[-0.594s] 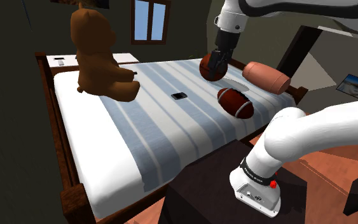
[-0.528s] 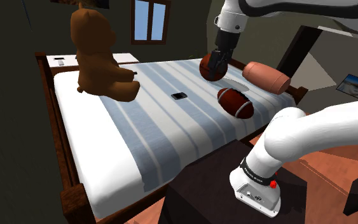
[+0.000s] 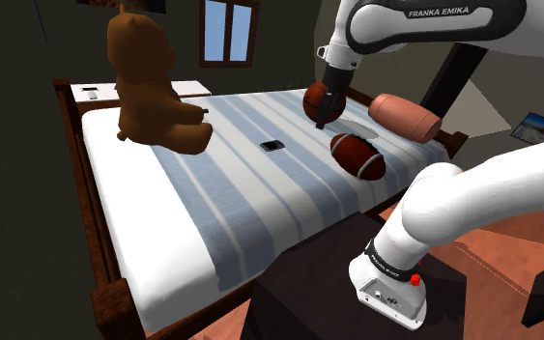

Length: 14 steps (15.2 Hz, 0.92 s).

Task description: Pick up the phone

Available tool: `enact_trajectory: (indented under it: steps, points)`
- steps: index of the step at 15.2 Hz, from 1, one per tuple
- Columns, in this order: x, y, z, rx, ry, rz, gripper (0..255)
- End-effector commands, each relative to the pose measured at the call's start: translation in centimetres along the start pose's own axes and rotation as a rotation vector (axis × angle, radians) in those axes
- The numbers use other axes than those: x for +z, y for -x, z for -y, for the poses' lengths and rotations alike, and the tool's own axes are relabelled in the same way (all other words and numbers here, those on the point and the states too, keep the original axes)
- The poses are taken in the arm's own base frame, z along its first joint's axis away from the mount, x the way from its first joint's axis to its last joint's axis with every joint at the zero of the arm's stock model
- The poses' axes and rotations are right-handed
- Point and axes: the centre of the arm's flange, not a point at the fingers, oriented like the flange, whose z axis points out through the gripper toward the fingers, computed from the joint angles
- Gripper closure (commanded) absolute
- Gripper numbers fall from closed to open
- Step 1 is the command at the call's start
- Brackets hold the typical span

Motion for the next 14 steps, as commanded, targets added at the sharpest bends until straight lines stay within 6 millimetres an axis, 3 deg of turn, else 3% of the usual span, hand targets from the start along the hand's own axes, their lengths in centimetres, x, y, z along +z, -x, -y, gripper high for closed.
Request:
enact_trajectory:
  steps: [1, 14]
  points:
    - [1.4, -0.5, -2.3, -0.063, 0.001, -0.004, 0]
    - [11.4, -7.6, -14.2, -0.441, -0.005, -0.019, 0]
